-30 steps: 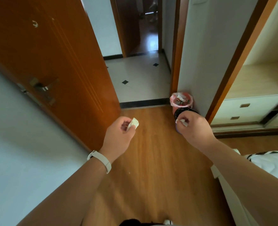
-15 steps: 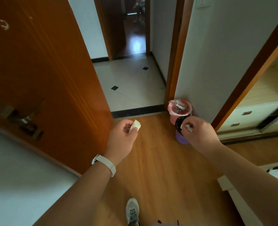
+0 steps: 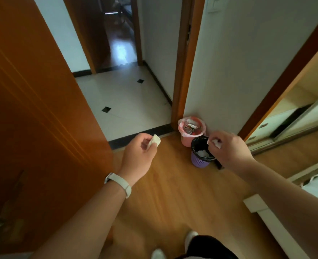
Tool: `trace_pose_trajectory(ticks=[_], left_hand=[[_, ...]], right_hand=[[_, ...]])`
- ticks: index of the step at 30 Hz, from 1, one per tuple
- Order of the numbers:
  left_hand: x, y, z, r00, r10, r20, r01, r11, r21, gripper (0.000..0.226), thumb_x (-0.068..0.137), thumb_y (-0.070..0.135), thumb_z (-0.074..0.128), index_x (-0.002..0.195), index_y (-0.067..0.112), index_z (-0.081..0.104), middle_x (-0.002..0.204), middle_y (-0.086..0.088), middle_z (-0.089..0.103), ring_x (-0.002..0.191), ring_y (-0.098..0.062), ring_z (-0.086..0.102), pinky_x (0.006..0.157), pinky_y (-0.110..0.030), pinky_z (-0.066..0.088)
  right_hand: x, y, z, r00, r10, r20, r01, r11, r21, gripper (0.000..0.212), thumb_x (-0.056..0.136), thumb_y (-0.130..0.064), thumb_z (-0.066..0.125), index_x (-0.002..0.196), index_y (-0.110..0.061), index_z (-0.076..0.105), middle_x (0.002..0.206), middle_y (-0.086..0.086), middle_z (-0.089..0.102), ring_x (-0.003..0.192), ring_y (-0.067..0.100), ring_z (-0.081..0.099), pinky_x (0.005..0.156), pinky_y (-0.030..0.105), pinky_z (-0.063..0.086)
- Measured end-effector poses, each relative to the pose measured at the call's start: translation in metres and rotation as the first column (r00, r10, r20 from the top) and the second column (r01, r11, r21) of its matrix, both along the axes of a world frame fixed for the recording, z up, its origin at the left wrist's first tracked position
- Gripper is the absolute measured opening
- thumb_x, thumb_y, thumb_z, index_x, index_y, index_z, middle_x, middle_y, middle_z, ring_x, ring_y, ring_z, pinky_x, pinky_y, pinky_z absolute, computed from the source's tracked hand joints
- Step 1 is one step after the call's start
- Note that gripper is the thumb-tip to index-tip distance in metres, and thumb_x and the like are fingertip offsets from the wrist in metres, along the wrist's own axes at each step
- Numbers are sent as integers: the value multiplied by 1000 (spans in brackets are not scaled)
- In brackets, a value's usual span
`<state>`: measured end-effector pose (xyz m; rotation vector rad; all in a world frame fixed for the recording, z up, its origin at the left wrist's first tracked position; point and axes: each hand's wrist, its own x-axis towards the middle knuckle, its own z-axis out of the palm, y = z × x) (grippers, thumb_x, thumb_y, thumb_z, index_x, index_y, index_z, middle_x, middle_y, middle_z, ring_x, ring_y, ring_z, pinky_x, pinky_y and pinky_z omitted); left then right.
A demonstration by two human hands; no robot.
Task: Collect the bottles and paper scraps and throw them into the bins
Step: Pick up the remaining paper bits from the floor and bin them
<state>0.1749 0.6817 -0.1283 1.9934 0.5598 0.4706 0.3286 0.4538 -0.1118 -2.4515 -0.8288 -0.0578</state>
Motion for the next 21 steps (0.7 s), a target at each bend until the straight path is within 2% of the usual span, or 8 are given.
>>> trace_pose_trajectory(ticks=[6,11,14,18,21], left_hand=[[62,7,-9,994,-106,-23,107,993,51,11,93,30,64,102,32,57,90,17,63,84,6,60,62,-12,49],[120,25,-14,989,-132,-72,138,986,89,12,94,31,64,104,32,58,92,19,62,86,8,59,63,-9,50],[162,41,-14,986,-117,-116,128,988,92,13,93,30,65,105,30,59,93,17,63,84,1,62,63,-11,51],[227,53,-10,977,-115,-181,136,985,109,15,93,29,65,106,30,59,95,18,63,85,-3,63,60,-10,50],[275,50,-5,968,-150,-200,177,976,129,15,93,28,65,107,30,58,95,20,62,85,0,62,60,-7,48]], right_hand=[[36,4,-19,993,-115,-32,116,993,14,4,84,-14,66,88,-16,67,84,-1,63,75,20,58,64,35,51],[90,22,-42,981,-159,-113,165,985,52,4,84,-15,65,88,-17,67,83,-2,62,76,20,58,64,31,48],[133,37,-49,973,-176,-152,191,978,89,3,85,-19,64,87,-21,64,85,-5,58,78,18,56,63,27,40],[192,48,-54,940,-208,-270,245,963,113,6,84,-32,60,81,-33,55,85,-9,56,68,15,55,52,23,40],[233,46,-59,942,-238,-238,270,956,115,12,85,-21,63,82,-30,56,85,-7,58,76,17,56,63,26,39]])
